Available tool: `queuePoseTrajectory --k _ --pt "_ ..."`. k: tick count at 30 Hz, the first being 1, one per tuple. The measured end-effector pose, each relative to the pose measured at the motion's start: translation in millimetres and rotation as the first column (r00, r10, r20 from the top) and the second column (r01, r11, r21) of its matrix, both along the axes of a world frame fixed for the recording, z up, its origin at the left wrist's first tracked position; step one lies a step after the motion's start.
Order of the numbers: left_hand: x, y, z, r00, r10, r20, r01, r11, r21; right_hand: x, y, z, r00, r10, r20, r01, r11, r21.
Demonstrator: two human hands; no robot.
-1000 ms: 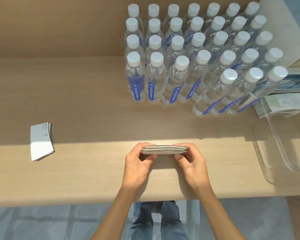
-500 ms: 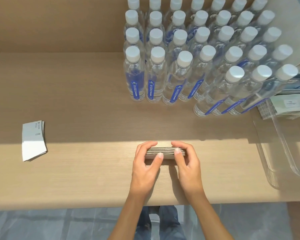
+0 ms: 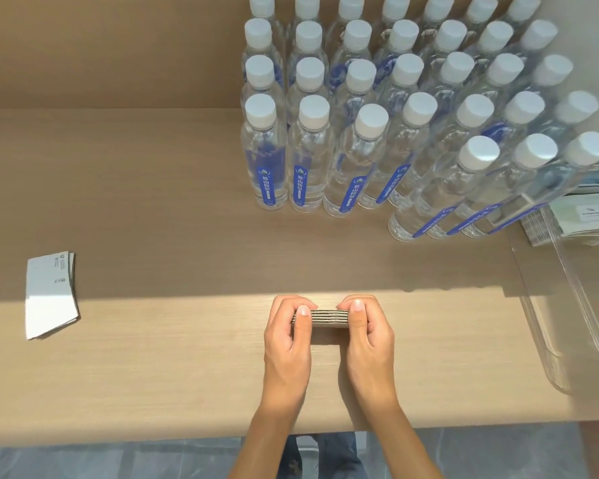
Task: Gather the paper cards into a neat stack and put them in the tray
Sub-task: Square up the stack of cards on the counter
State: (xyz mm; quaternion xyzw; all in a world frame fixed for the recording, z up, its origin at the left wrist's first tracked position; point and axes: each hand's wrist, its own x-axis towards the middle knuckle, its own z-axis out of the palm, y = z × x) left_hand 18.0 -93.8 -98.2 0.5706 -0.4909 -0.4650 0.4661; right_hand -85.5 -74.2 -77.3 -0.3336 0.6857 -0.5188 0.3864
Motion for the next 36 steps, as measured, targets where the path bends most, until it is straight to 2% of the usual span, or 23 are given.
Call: queuePoseTrajectory --k 10,13,17,22,25,27,29,31,34,36 --pt "1.5 -2.1 0.3 0.999 0.038 0.004 -0.038 0.999 0.016 0.3 -8.0 -4.0 0.999 0.024 -0.037 -0.024 1.000 -0.006" --pt "4.7 -1.3 5.4 0.997 -0.025 0.075 0.024 1.000 0.004 -1.5 -9.4 -6.4 0.996 0.048 -0.075 -0.049 0.999 -0.004" --pt "17.9 0.4 8.8 0.970 -0.209 0.121 0.203 0.977 0.059 -4.5 -6.9 -8.9 0.991 0.099 -0.095 -0.099 0.995 -0.003" --pt "25.8 -3.4 1.7 0.925 -0.289 0.246 0.305 0.952 -0.028 -18.8 -3.3 -6.2 0.949 0.282 -0.144 -0.284 0.959 0.009" --pt "24.2 -3.9 2.3 0.928 -0.274 0.254 0.291 0.956 -0.031 -30.7 1.9 -7.1 0.878 0.424 -0.223 -0.410 0.906 0.106" --pt "22.8 -4.0 3.3 0.934 -0.259 0.248 0.274 0.961 -0.030 -34.7 4.2 -7.9 0.844 0.458 -0.279 -0.440 0.889 0.128" --pt "21.1 -4.9 4.2 0.936 -0.247 0.249 0.264 0.964 -0.034 -35.7 3.5 -8.0 0.853 0.424 -0.303 -0.406 0.905 0.124" --pt "18.7 -6.1 6.1 0.947 -0.219 0.233 0.224 0.975 0.005 -34.7 1.0 -6.5 0.901 0.346 -0.263 -0.327 0.938 0.115" --pt "13.3 -8.4 14.8 0.993 -0.090 0.077 0.075 0.979 0.188 -32.5 -2.1 -2.5 0.985 0.175 -0.007 -0.174 0.980 0.097" --pt "9.3 -14.2 21.5 0.998 0.012 -0.062 0.008 0.952 0.304 -32.2 -6.9 2.4 0.993 0.099 0.057 -0.106 0.987 0.123"
